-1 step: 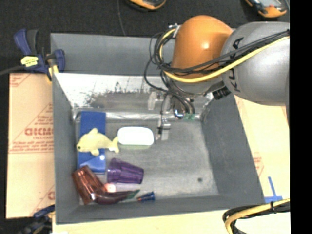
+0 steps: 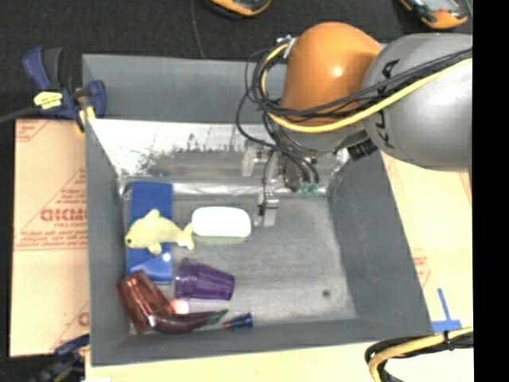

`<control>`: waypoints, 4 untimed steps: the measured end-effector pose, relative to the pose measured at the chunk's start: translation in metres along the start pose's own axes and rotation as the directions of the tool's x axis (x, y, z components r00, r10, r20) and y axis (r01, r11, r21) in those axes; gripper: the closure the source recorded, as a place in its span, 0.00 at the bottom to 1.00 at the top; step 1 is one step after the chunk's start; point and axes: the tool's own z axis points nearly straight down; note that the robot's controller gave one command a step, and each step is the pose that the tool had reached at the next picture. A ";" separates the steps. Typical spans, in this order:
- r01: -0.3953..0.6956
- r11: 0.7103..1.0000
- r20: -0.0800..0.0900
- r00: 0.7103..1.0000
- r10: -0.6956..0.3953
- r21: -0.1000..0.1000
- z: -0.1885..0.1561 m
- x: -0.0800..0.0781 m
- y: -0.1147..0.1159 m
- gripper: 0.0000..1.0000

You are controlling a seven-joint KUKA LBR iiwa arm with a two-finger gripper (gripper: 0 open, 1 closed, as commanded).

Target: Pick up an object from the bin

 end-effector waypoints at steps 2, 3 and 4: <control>0.027 1.000 0.005 1.000 -0.027 0.000 0.098 -0.011 0.014 0.00; 0.030 1.000 0.012 0.999 -0.030 0.000 0.136 -0.022 -0.015 0.00; 0.089 0.996 0.014 0.996 -0.089 0.000 0.158 -0.021 -0.009 0.00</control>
Offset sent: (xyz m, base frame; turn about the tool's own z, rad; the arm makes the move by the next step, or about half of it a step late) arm 0.0177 0.0179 -0.0882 -0.0250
